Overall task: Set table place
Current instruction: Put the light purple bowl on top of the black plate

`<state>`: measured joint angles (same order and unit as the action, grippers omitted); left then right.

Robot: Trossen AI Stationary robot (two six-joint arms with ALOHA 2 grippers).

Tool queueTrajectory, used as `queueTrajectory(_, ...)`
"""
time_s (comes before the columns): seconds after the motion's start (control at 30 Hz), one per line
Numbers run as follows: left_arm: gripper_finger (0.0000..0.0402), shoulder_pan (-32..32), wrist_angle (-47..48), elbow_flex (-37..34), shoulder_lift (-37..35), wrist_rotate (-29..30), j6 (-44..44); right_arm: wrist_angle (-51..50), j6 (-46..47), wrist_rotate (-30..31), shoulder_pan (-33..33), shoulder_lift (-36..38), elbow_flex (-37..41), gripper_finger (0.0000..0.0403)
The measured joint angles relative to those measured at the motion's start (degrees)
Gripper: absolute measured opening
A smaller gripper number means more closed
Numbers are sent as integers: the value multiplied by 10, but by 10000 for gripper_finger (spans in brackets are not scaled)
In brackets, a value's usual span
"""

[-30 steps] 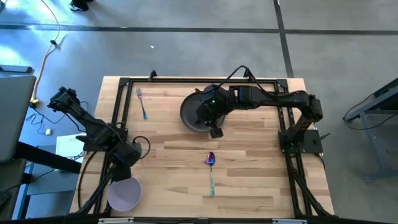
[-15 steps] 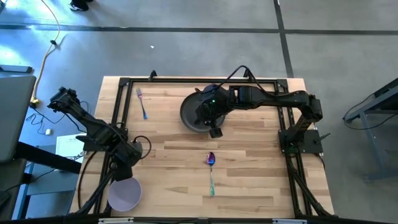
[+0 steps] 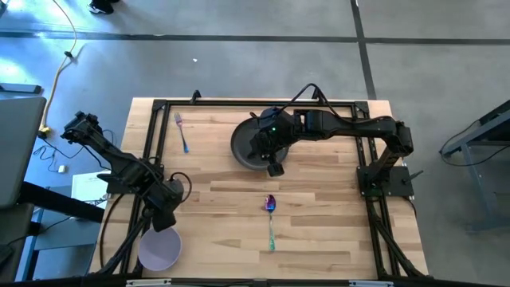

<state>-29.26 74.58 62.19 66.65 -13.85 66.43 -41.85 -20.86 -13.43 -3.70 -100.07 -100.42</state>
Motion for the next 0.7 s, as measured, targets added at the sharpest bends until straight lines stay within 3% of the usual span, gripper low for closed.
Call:
queueTrajectory(0.4,76,0,-15,0,1,8,15,0,-2,0,0,0,0,0)
queueTrajectory(0.7,76,-78,-41,0,28,34,-106,3,-2,0,0,0,0,0)
